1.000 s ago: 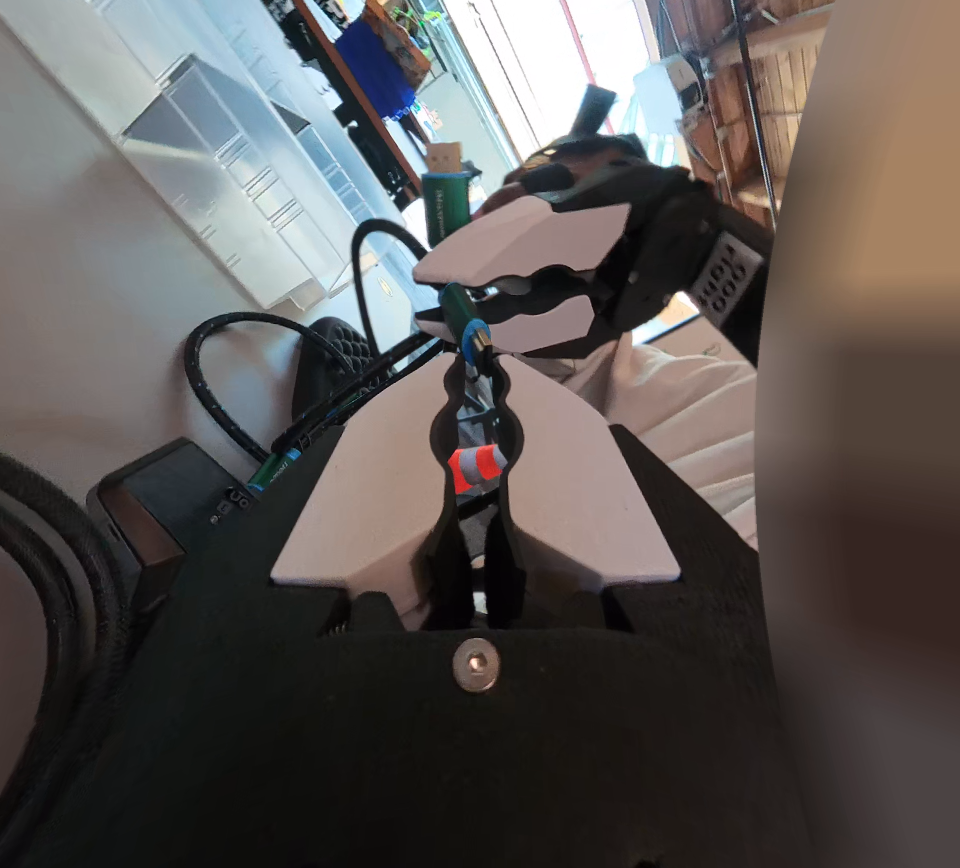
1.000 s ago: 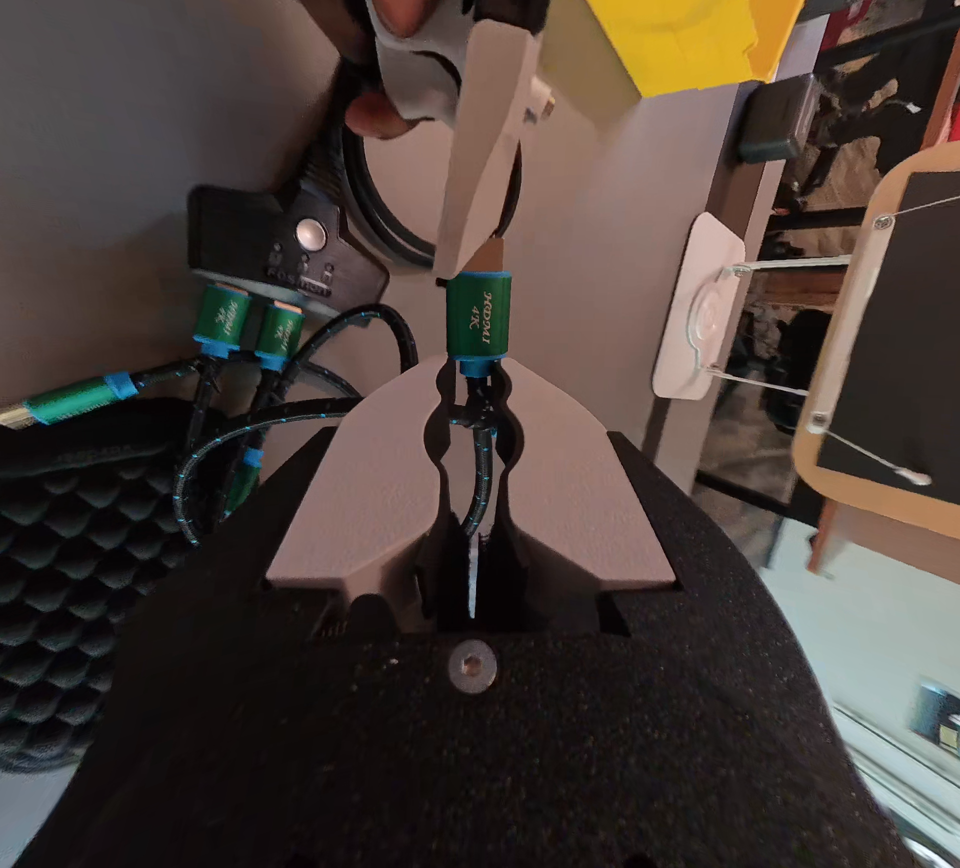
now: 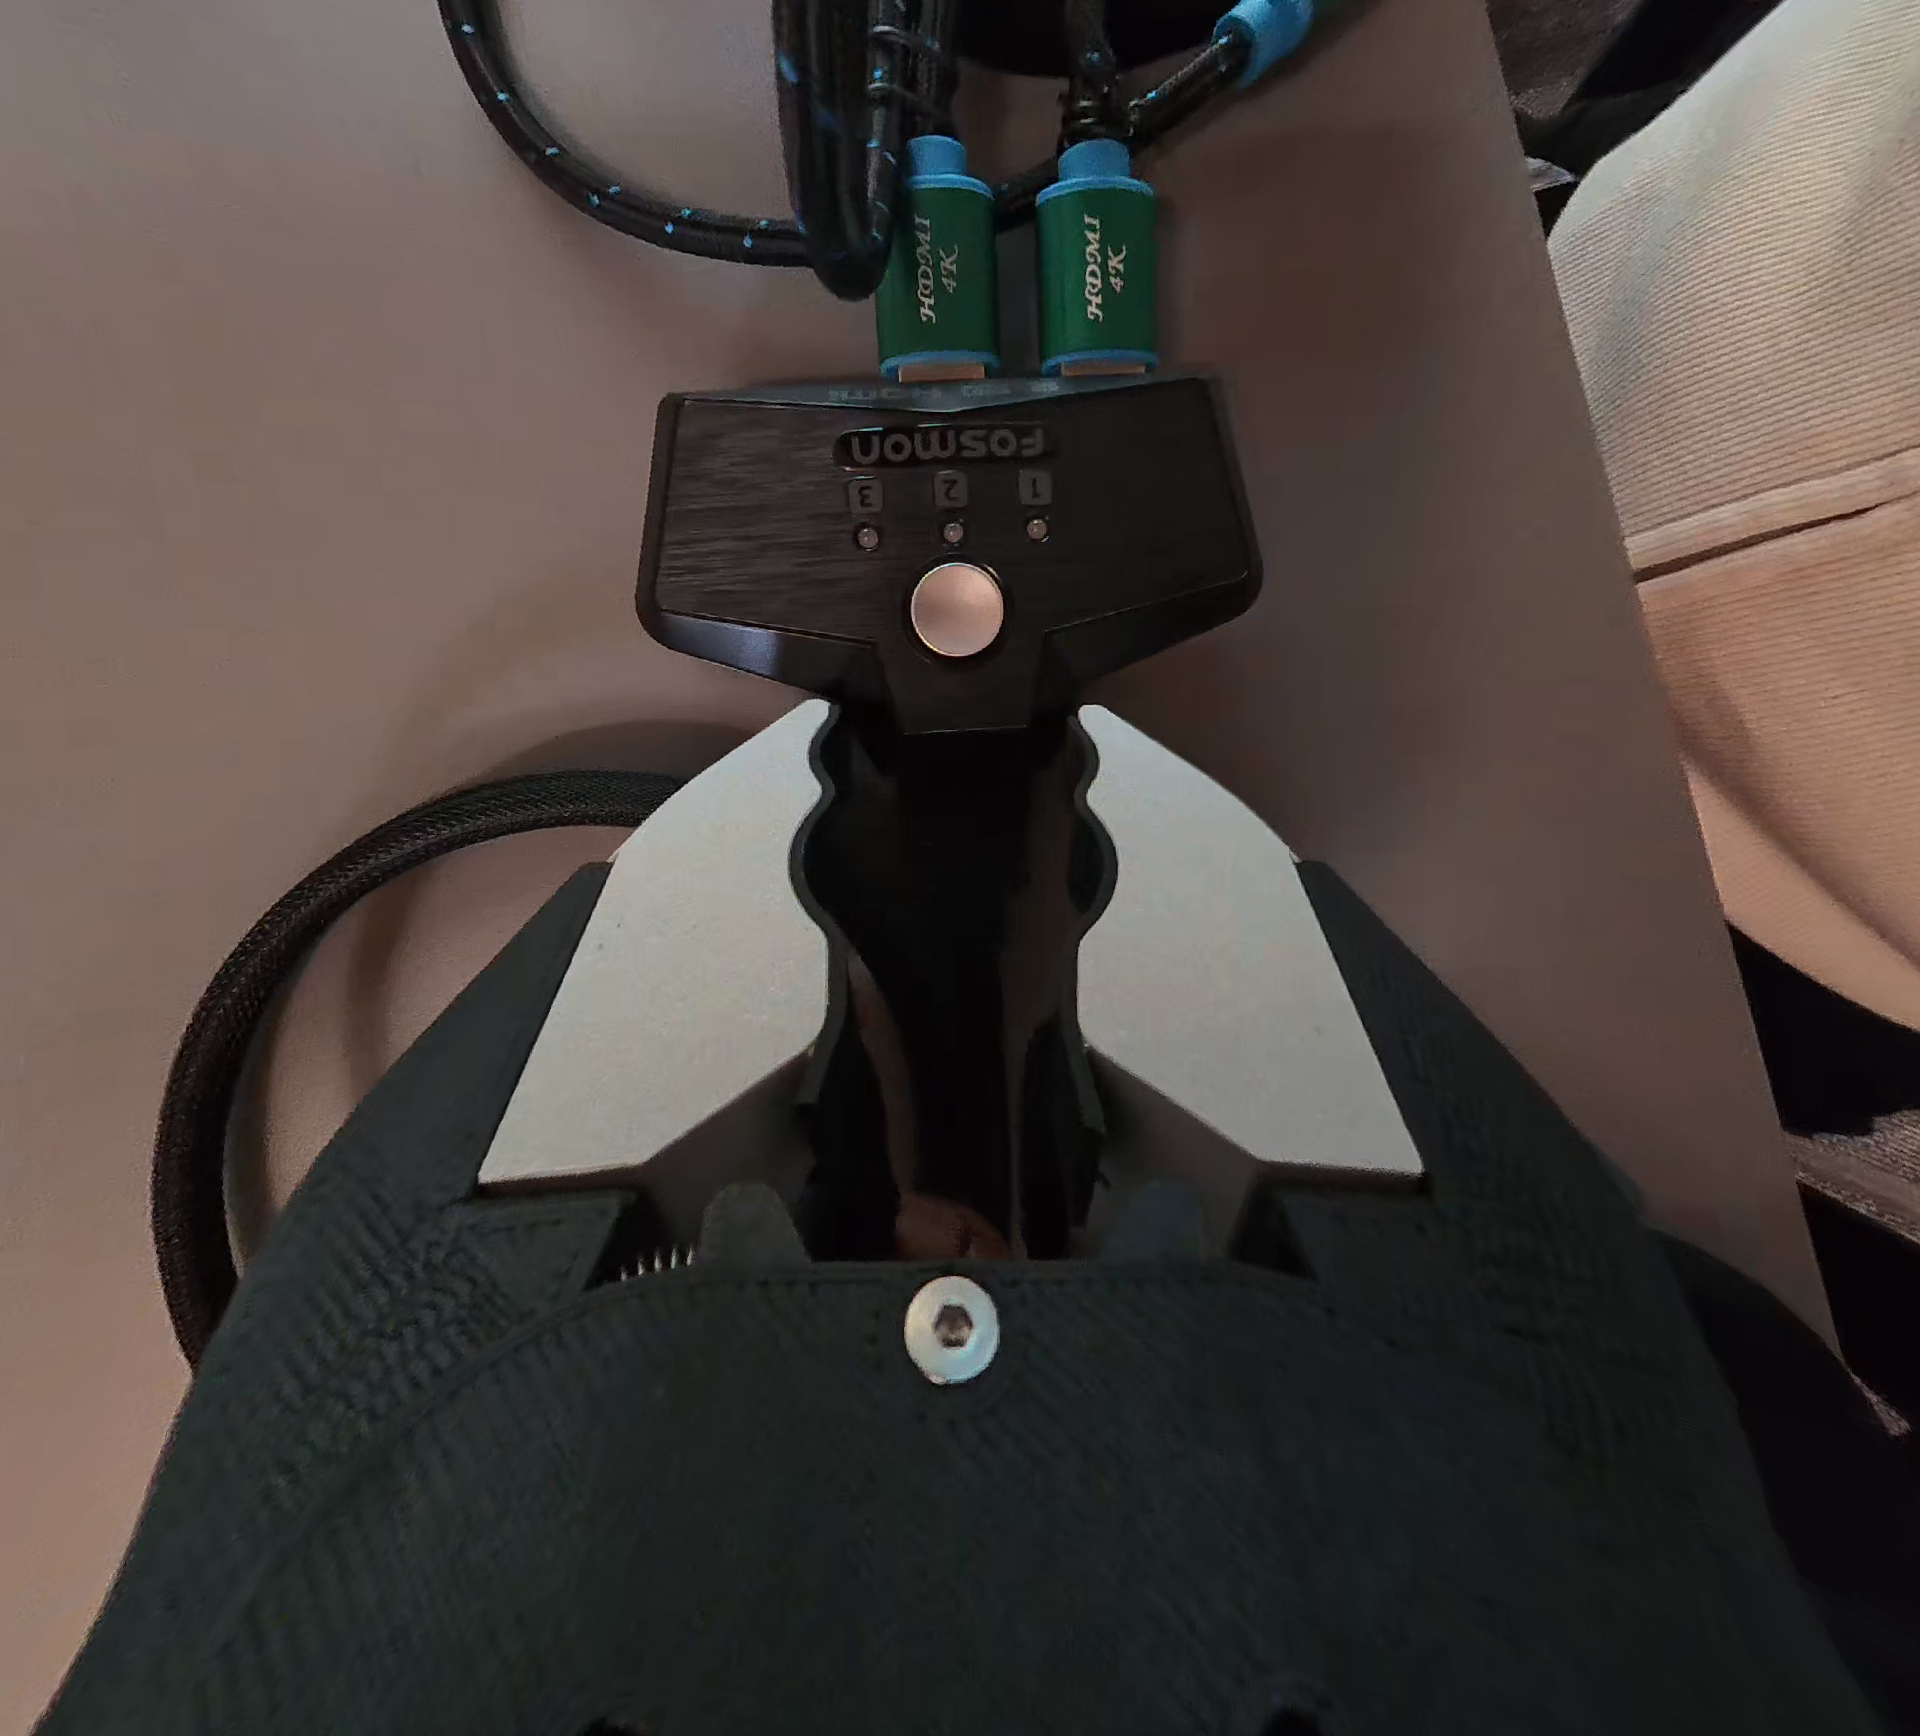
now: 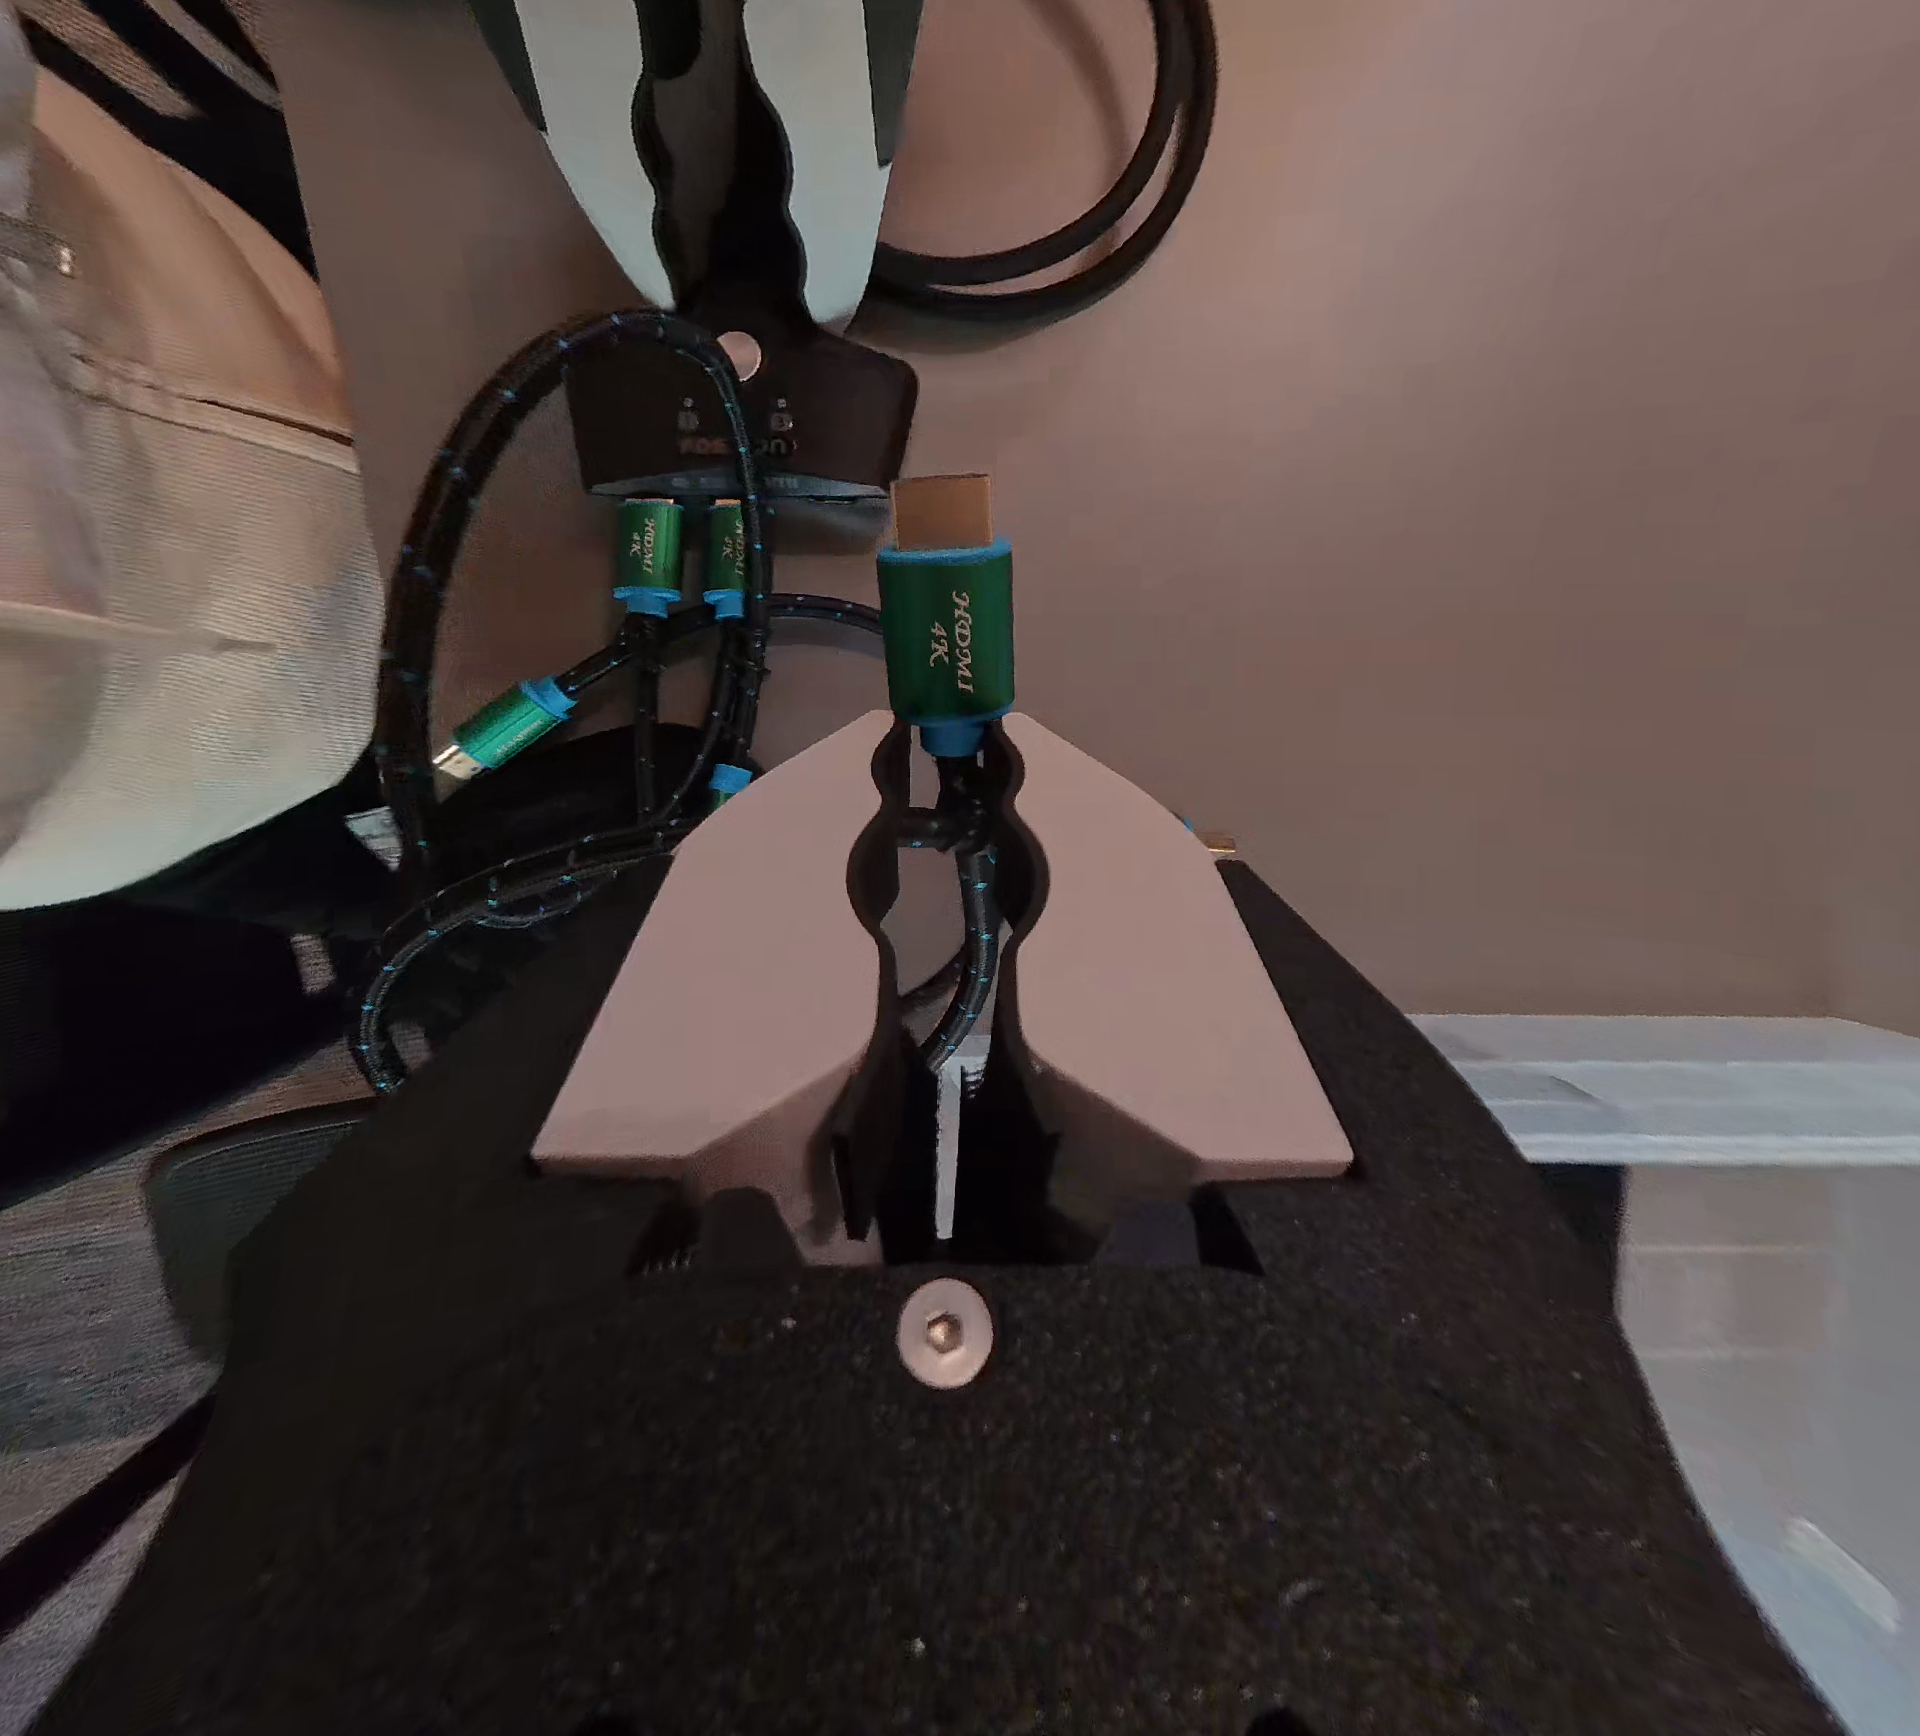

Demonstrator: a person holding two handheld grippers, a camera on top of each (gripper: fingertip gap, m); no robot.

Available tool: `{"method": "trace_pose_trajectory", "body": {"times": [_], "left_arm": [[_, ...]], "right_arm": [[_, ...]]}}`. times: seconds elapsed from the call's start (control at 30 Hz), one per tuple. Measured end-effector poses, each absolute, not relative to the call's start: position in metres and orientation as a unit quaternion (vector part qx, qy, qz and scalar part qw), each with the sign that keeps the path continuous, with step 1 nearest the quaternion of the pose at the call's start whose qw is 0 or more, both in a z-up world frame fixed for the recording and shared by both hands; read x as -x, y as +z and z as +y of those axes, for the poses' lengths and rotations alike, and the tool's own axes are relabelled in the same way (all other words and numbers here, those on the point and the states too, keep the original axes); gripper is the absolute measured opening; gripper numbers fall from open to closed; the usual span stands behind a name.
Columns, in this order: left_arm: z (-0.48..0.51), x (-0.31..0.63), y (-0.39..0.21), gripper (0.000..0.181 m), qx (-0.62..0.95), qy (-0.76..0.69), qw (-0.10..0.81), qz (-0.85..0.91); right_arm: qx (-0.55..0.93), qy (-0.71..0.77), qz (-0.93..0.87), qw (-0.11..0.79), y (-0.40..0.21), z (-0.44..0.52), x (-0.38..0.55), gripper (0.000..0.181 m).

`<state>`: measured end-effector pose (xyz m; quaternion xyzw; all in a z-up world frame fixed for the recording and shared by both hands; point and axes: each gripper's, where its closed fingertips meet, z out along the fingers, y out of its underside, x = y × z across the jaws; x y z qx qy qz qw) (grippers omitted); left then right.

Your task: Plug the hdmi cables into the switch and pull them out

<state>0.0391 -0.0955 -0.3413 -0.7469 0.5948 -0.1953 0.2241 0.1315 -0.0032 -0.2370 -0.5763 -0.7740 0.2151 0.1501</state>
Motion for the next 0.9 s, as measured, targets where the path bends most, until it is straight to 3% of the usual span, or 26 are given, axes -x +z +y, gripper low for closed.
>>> {"method": "trace_pose_trajectory", "body": {"times": [0.2, 0.47, 0.7, 0.9], "left_arm": [[-0.094, -0.043, -0.337, 0.037, 0.735, -0.196, 0.354, 0.544], [-0.092, -0.044, -0.333, 0.036, 0.730, -0.166, 0.400, 0.528], [-0.090, -0.045, -0.328, 0.035, 0.712, -0.116, 0.441, 0.534], [-0.088, -0.048, -0.330, 0.034, 0.722, -0.125, 0.431, 0.527]], "right_arm": [[0.581, 0.153, -0.797, 0.062, -0.302, -0.009, -0.135, 0.014], [0.547, -0.048, -0.825, 0.131, -0.323, -0.009, -0.129, 0.014], [0.536, -0.103, -0.810, 0.216, -0.317, -0.022, -0.123, 0.014], [0.575, -0.132, -0.781, 0.204, -0.313, -0.025, -0.128, 0.014]]}}
